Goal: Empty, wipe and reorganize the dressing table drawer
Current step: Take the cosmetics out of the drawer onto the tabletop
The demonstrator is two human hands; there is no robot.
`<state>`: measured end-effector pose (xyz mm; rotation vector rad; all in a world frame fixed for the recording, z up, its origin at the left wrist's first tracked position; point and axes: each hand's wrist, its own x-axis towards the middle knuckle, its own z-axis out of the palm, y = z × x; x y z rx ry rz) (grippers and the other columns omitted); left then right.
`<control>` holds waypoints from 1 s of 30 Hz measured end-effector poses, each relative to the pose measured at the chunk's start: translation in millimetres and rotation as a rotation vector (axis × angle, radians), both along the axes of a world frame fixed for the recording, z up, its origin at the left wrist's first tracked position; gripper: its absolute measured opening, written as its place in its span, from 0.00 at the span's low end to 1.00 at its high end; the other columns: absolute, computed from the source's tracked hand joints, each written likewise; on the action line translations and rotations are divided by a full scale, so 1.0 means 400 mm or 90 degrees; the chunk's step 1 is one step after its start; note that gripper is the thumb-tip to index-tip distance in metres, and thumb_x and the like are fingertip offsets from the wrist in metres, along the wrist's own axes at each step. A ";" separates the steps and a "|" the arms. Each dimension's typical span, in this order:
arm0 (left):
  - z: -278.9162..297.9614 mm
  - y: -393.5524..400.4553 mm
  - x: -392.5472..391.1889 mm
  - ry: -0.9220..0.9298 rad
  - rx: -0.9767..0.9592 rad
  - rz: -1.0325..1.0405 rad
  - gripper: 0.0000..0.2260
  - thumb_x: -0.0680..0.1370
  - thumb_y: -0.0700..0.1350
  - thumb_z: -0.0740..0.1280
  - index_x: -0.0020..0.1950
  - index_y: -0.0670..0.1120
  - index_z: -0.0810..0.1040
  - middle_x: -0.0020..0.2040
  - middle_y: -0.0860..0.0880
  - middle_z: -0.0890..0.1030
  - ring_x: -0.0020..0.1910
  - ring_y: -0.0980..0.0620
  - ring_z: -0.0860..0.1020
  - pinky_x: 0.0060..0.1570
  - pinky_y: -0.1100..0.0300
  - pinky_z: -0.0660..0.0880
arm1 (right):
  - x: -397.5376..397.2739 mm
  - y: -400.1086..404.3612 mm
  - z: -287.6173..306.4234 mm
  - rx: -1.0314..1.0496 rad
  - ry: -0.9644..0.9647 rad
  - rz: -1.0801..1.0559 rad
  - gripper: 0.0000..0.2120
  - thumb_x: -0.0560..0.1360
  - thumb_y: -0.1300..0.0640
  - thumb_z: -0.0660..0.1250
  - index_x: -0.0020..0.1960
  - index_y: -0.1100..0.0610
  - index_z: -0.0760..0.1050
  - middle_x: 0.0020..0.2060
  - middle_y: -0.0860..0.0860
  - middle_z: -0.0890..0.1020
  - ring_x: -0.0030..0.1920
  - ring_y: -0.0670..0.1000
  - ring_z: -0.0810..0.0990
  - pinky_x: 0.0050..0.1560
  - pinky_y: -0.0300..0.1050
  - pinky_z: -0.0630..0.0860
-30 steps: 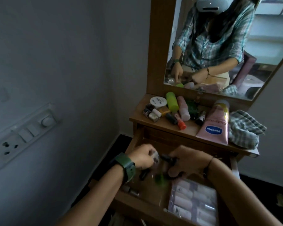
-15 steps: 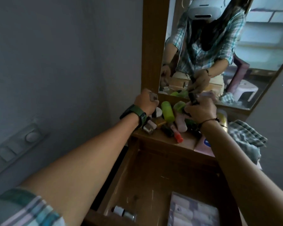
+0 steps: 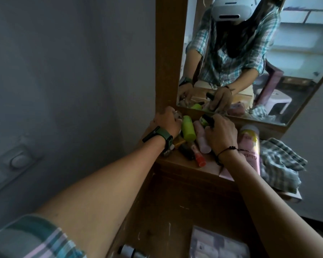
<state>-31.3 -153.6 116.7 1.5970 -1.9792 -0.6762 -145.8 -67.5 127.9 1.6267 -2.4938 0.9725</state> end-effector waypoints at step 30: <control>0.033 0.010 0.048 -0.022 0.039 -0.043 0.23 0.81 0.53 0.53 0.72 0.41 0.61 0.71 0.41 0.67 0.69 0.41 0.67 0.65 0.52 0.66 | -0.077 0.020 0.024 0.066 0.031 -0.006 0.11 0.73 0.64 0.61 0.54 0.62 0.75 0.53 0.61 0.79 0.54 0.61 0.75 0.42 0.43 0.64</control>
